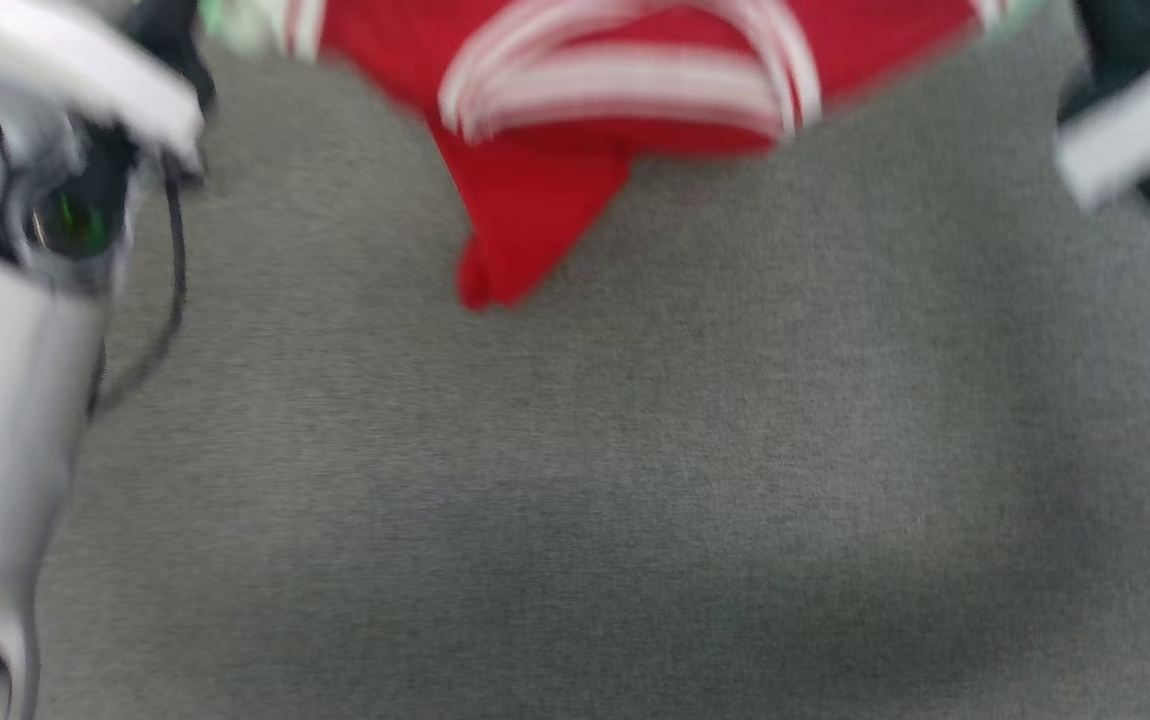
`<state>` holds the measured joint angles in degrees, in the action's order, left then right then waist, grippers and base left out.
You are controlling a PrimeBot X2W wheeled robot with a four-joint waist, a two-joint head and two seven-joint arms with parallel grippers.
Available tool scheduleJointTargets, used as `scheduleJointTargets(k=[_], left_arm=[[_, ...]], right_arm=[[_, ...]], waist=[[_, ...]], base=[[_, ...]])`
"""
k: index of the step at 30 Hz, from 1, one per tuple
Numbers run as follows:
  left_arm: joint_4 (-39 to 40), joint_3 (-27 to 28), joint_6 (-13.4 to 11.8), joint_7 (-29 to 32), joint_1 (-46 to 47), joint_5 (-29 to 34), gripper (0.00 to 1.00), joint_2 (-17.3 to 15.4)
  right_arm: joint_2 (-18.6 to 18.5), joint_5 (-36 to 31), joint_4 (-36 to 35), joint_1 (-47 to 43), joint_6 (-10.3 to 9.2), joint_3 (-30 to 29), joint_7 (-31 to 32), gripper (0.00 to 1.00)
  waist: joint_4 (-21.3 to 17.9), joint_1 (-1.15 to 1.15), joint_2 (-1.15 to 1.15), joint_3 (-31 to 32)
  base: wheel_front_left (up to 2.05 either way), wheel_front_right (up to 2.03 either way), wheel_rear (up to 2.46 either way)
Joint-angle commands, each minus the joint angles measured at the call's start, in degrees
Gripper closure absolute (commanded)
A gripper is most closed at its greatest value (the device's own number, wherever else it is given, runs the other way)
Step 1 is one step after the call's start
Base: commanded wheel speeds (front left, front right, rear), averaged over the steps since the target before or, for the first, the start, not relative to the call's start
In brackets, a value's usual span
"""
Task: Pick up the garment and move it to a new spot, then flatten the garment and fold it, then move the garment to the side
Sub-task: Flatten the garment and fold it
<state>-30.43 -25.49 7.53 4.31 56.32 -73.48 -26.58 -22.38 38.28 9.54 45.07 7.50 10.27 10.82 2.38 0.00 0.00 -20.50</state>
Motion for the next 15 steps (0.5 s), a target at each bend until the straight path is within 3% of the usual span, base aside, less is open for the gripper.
scheduleJointTargets(k=[1, 8, 15], left_arm=[[-1.52, -0.11, -0.10, -0.60, 2.81, 1.05, 1.00, 0.69], [-15.69, 1.07, -0.10, -7.12, 24.50, 4.83, 1.00, 3.05], [-18.27, -0.04, -0.10, -11.91, 36.12, 3.51, 1.00, 5.53]], right_arm=[[1.30, 0.52, 1.66, 3.36, -0.02, -0.30, -0.62, 1.00], [7.91, -3.27, 17.28, 28.35, -0.02, -0.63, -8.40, 1.00], [10.39, -10.01, 33.15, 45.14, -0.02, -3.51, -19.43, 1.00]], waist=[[-1.73, 0.00, 0.00, -2.56], [-4.21, 0.00, 0.00, -6.59], [-4.39, 0.00, 0.00, -6.37]], base=[[0.00, 0.00, 0.00], [0.00, 0.00, 0.00], [0.00, 0.00, 0.00]])
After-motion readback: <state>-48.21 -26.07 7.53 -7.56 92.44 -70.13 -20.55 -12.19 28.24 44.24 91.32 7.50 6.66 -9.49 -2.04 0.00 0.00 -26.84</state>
